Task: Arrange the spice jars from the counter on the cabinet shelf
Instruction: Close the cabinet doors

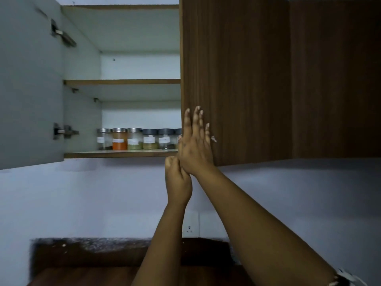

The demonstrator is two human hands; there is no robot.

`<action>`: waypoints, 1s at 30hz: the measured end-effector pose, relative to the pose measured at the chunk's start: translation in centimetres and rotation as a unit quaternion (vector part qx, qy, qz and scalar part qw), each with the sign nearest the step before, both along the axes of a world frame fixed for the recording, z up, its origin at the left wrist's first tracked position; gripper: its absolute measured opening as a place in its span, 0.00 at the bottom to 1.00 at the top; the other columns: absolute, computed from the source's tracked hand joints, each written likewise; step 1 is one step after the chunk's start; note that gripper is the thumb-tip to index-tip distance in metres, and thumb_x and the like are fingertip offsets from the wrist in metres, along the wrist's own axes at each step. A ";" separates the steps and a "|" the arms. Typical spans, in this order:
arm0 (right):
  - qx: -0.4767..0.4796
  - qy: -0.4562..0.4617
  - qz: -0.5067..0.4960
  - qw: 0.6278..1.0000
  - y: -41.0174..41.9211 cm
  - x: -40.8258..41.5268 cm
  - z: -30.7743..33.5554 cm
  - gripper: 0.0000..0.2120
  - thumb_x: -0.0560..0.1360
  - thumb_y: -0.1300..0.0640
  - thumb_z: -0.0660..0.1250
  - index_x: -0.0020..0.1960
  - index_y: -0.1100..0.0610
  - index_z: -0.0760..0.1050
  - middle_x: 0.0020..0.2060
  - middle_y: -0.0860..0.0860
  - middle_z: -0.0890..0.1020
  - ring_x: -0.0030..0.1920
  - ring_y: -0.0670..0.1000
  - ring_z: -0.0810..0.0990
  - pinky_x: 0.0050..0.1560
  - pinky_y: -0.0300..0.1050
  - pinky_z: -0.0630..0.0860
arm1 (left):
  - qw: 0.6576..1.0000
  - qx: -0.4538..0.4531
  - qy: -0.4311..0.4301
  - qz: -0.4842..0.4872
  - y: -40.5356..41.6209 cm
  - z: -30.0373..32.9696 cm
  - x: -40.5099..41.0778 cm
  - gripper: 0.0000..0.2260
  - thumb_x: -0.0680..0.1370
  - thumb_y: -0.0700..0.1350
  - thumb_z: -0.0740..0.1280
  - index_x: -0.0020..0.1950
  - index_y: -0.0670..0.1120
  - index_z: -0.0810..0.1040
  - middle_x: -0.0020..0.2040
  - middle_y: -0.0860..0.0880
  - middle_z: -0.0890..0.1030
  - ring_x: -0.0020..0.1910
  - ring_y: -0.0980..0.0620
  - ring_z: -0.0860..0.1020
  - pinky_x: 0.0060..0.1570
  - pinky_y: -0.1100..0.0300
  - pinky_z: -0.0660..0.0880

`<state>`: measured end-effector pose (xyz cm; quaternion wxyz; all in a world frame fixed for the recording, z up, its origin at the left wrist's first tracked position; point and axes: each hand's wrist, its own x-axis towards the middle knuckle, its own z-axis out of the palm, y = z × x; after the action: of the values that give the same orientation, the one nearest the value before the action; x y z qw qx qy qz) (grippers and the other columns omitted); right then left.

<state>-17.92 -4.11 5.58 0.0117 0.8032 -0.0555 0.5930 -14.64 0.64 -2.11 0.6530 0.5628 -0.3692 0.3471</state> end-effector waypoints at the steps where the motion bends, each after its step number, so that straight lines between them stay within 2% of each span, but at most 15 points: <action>1: -0.006 0.004 -0.011 1.000 -0.4 1.7 0.1 0.35 0.80 0.56 0.54 0.79 0.58 0.38 0.78 0.58 0.39 0.78 0.55 0.37 0.77 0.54 0.40 | 1.000 0.011 -0.005 0.020 -0.1 0.2 1.7 0.10 0.81 0.35 0.55 0.53 0.40 0.76 0.48 0.46 0.71 0.40 0.60 0.72 0.39 0.64 0.68; 3: -0.023 0.015 -0.036 0.999 -1.4 4.8 0.1 0.34 0.79 0.55 0.54 0.79 0.58 0.39 0.78 0.59 0.40 0.78 0.55 0.38 0.77 0.55 0.42 | 0.997 0.029 -0.019 0.065 -0.5 0.3 5.0 0.11 0.80 0.37 0.55 0.53 0.39 0.76 0.50 0.46 0.70 0.44 0.53 0.71 0.42 0.56 0.71; 5: -0.042 0.022 -0.065 0.997 -2.4 7.4 0.2 0.34 0.79 0.54 0.54 0.80 0.59 0.41 0.78 0.59 0.42 0.78 0.56 0.40 0.77 0.56 0.43 | 0.991 0.062 -0.013 0.119 -1.0 0.5 7.6 0.13 0.80 0.40 0.55 0.57 0.43 0.77 0.58 0.46 0.71 0.55 0.48 0.70 0.52 0.49 0.73; 7: -0.048 0.026 -0.080 0.995 -3.1 9.6 0.3 0.34 0.79 0.54 0.54 0.80 0.59 0.42 0.79 0.59 0.42 0.79 0.56 0.41 0.77 0.56 0.42 | 0.981 0.101 -0.001 0.168 -1.5 0.5 9.9 0.15 0.82 0.41 0.56 0.65 0.49 0.75 0.69 0.47 0.66 0.66 0.48 0.64 0.63 0.48 0.64; 10: -0.050 0.022 -0.100 0.993 -4.1 12.3 0.4 0.34 0.79 0.53 0.53 0.80 0.60 0.43 0.79 0.58 0.44 0.79 0.56 0.42 0.76 0.56 0.43 | 0.966 0.138 -0.036 0.216 -2.3 0.3 13.2 0.18 0.82 0.43 0.56 0.71 0.54 0.71 0.75 0.48 0.60 0.73 0.48 0.58 0.66 0.45 0.58; 14: -0.056 0.011 -0.109 0.992 -5.7 15.2 0.2 0.32 0.79 0.52 0.53 0.79 0.60 0.48 0.79 0.57 0.50 0.79 0.56 0.47 0.77 0.56 0.47 | 0.954 0.132 -0.074 0.257 -3.7 0.4 16.5 0.21 0.80 0.44 0.56 0.74 0.52 0.68 0.76 0.44 0.62 0.74 0.43 0.60 0.69 0.43 0.58; 16: -0.062 0.011 -0.116 0.991 -6.5 16.3 0.2 0.31 0.80 0.51 0.52 0.79 0.61 0.49 0.79 0.57 0.50 0.79 0.55 0.48 0.77 0.55 0.48 | 0.950 0.127 -0.092 0.271 -4.6 0.3 17.6 0.22 0.79 0.43 0.57 0.74 0.51 0.67 0.75 0.43 0.63 0.74 0.43 0.60 0.72 0.42 0.54; 20: -0.073 -0.008 -0.127 0.989 -7.5 17.5 0.0 0.31 0.80 0.50 0.51 0.79 0.61 0.48 0.79 0.56 0.50 0.79 0.53 0.47 0.77 0.54 0.47 | 0.951 0.104 -0.118 0.265 -5.9 -0.1 19.4 0.22 0.79 0.44 0.53 0.72 0.46 0.70 0.73 0.44 0.69 0.74 0.45 0.63 0.74 0.43 0.44; 23: -0.076 -0.024 -0.126 0.989 -7.8 17.8 0.0 0.32 0.80 0.49 0.51 0.79 0.61 0.48 0.79 0.56 0.51 0.79 0.53 0.48 0.77 0.53 0.46 | 0.957 0.081 -0.132 0.244 -6.5 -0.3 20.0 0.21 0.77 0.43 0.53 0.67 0.42 0.74 0.65 0.44 0.77 0.70 0.44 0.69 0.73 0.41 0.46; 26: -0.061 -0.035 -0.130 0.989 -7.9 18.1 0.0 0.31 0.81 0.47 0.49 0.79 0.61 0.49 0.79 0.56 0.51 0.79 0.52 0.48 0.77 0.52 0.46 | 0.959 0.078 -0.147 0.229 -6.3 -0.4 20.7 0.19 0.78 0.43 0.53 0.64 0.42 0.77 0.61 0.44 0.79 0.66 0.46 0.71 0.75 0.43 0.45; 30: -0.012 -0.055 -0.144 0.988 -7.6 18.2 -1.0 0.31 0.82 0.46 0.49 0.79 0.62 0.49 0.79 0.57 0.50 0.79 0.53 0.47 0.77 0.52 0.45 | 0.956 0.099 -0.178 0.210 -5.8 -0.8 21.5 0.18 0.80 0.44 0.54 0.66 0.43 0.75 0.62 0.45 0.78 0.67 0.47 0.69 0.75 0.41 0.48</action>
<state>0.29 -11.67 4.60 0.1040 0.7529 -0.1642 0.6288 6.89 -5.20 -2.87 0.4304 0.6182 -0.3855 0.5329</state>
